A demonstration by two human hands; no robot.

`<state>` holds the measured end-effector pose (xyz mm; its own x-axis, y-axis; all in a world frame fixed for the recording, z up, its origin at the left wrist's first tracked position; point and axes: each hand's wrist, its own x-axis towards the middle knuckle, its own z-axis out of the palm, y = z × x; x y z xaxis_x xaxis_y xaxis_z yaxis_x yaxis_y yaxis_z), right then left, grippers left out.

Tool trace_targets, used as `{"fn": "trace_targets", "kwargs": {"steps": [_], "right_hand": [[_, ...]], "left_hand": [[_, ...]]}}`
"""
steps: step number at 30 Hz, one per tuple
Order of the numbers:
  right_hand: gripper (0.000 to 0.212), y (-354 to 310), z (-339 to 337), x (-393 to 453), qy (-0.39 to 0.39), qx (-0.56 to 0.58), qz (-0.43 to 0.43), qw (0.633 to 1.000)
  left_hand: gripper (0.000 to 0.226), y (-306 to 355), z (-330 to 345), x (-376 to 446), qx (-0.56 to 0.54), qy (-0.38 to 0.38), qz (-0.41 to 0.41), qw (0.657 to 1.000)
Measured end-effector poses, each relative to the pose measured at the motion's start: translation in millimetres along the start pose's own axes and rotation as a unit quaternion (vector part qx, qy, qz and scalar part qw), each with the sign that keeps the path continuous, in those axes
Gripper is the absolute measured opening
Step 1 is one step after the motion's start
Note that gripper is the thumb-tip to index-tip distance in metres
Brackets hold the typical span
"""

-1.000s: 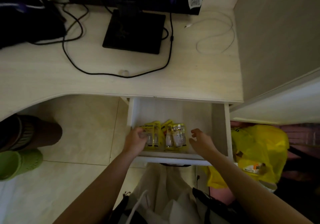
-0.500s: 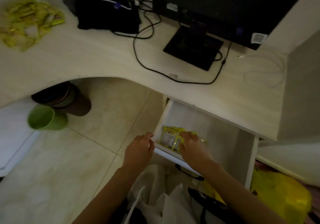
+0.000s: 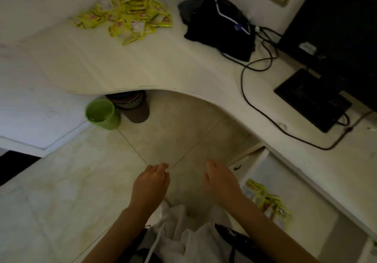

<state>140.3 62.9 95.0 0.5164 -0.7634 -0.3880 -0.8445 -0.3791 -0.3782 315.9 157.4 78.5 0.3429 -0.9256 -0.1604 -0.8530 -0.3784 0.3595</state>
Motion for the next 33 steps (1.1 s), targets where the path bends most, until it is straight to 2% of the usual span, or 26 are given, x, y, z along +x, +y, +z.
{"fn": "trace_targets", "kwargs": {"steps": [6, 12, 22, 33], "right_hand": [[0.036, -75.5, -0.9, 62.1, 0.023, -0.035, -0.037, 0.998], [0.034, -134.3, -15.6, 121.2, 0.045, -0.037, -0.064, 0.996], [0.031, -201.7, -35.6, 242.3, 0.044, -0.032, -0.104, 0.993], [0.039, -253.3, -90.2, 393.3, 0.026, -0.088, -0.164, 0.982]], "left_hand": [[0.026, -82.4, -40.1, 35.0, 0.030, 0.016, -0.027, 0.999], [0.024, -137.2, -76.6, 78.8, 0.047, 0.032, -0.036, 0.998], [0.021, -189.6, -117.7, 174.6, 0.029, 0.059, -0.076, 0.995], [0.023, -231.0, -164.6, 303.7, -0.029, 0.088, -0.139, 0.986]]}}
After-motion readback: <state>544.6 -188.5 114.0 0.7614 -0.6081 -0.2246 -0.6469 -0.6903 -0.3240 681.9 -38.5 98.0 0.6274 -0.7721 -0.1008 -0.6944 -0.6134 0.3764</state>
